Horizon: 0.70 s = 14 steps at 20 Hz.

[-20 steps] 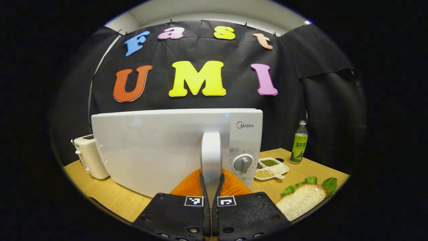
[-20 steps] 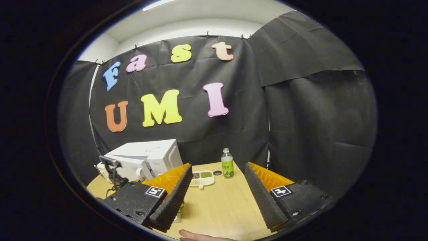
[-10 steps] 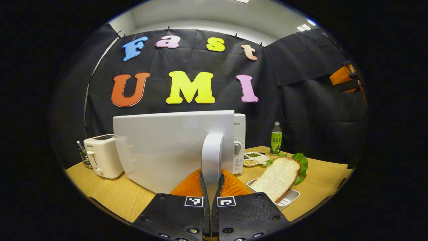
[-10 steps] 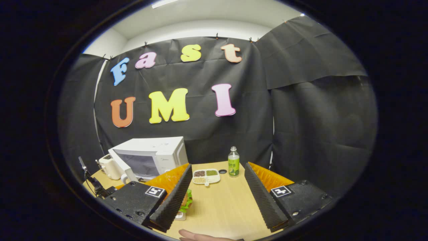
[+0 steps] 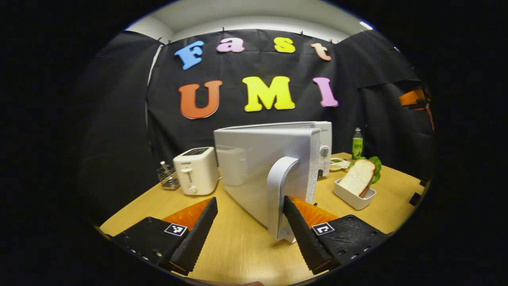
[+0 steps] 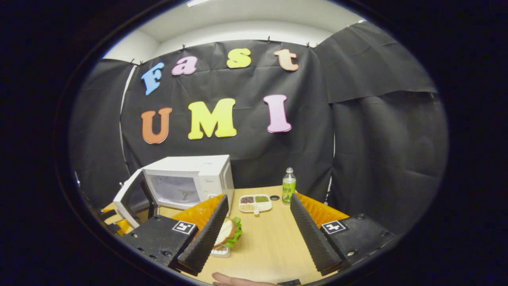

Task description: Open the microwave oven with the left hand, put the food in, and close the microwave oven.

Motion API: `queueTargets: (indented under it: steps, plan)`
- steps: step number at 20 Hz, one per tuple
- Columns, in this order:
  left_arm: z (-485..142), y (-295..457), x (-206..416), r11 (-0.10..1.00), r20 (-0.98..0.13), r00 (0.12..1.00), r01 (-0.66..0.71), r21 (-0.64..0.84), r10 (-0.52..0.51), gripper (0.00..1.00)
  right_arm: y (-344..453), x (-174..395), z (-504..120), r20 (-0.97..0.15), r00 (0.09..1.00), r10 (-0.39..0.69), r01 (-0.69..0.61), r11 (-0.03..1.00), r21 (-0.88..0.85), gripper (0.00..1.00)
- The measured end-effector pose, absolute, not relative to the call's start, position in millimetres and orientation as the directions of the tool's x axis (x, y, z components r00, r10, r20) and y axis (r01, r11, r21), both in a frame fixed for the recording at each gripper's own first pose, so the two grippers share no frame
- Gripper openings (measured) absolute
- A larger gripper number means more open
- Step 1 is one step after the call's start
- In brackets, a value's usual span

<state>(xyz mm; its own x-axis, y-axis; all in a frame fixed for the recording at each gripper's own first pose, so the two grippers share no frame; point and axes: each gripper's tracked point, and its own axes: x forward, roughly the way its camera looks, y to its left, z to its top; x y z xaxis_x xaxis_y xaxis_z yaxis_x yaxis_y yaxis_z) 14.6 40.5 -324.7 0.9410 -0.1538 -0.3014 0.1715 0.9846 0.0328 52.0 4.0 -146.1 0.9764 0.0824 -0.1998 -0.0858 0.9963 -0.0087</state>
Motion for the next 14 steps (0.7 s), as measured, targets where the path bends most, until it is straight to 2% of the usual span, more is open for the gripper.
queueTargets:
  steps: [1, 2, 3, 4, 5, 6, 7, 8, 9, 10, 11, 12, 13, 14]
  plan:
    - [-312.9, 51.6, 5.0, 0.988, -0.286, 0.948, 0.150, 0.022, -0.137, 0.98, 5.9, 56.7, -148.7, -0.212, 0.973, 0.090, -0.094, 0.996, -0.008, 0.93]
    - [-296.2, 61.8, -0.2, 0.992, -0.265, 0.956, 0.130, 0.007, -0.123, 0.97, 6.8, 62.3, -151.6, -0.227, 0.969, 0.096, -0.100, 0.995, -0.009, 1.00]
    - [-284.3, 70.4, -4.9, 0.994, -0.263, 0.958, 0.111, -0.012, -0.110, 0.87, 7.9, 69.0, -155.5, -0.243, 0.965, 0.100, -0.107, 0.994, -0.014, 0.92]
    - [-274.2, 77.4, -8.5, 0.995, -0.259, 0.961, 0.095, -0.029, -0.099, 0.97, 8.5, 76.1, -158.8, -0.263, 0.959, 0.102, -0.112, 0.993, -0.024, 0.93]
    - [-261.5, 83.8, -10.1, 0.997, -0.253, 0.964, 0.078, -0.028, -0.083, 0.97, 9.6, 83.6, -162.8, -0.285, 0.953, 0.106, -0.120, 0.992, -0.032, 0.93]
    - [-251.1, 88.6, -10.4, 0.997, -0.254, 0.964, 0.068, -0.026, -0.072, 0.97, 12.5, 90.4, -165.1, -0.305, 0.945, 0.120, -0.138, 0.990, -0.038, 1.00]
    - [-239.6, 90.8, -10.4, 0.998, -0.247, 0.967, 0.058, -0.022, -0.062, 0.96, 15.8, 97.4, -170.8, -0.335, 0.933, 0.133, -0.153, 0.988, -0.035, 0.93]
    - [-225.0, 92.7, -8.0, 0.998, -0.230, 0.972, 0.053, -0.017, -0.055, 0.96, 19.5, 104.8, -175.2, -0.358, 0.920, 0.157, -0.180, 0.983, -0.031, 1.00]
    - [-213.3, 90.9, -4.8, 0.998, -0.219, 0.974, 0.052, -0.019, -0.055, 0.85, 23.6, 112.1, -180.1, -0.385, 0.905, 0.179, -0.205, 0.978, -0.029, 1.00]
    - [-201.2, 90.1, -3.0, 0.999, -0.204, 0.978, 0.045, -0.021, -0.048, 0.96, 23.6, 119.2, -186.2, -0.411, 0.892, 0.187, -0.220, 0.975, -0.033, 1.00]
    - [-190.6, 89.2, -0.7, 0.999, -0.198, 0.979, 0.039, -0.027, -0.044, 0.96, 22.7, 128.0, -194.2, -0.437, 0.878, 0.196, -0.235, 0.971, -0.036, 0.93]
    - [-180.3, 85.6, 3.8, 0.999, -0.184, 0.982, 0.039, -0.024, -0.043, 0.96, 24.7, 134.7, -200.3, -0.464, 0.860, 0.210, -0.254, 0.967, -0.033, 0.93]
    - [-168.3, 83.3, 8.0, 0.999, -0.162, 0.986, 0.039, -0.020, -0.041, 0.96, 27.3, 140.5, -208.3, -0.498, 0.837, 0.229, -0.274, 0.961, -0.020, 1.00]
    - [-159.0, 81.6, 10.7, 0.999, -0.144, 0.989, 0.034, -0.017, -0.036, 0.96, 31.9, 144.6, -215.3, -0.531, 0.807, 0.257, -0.303, 0.953, 0.001, 1.00]
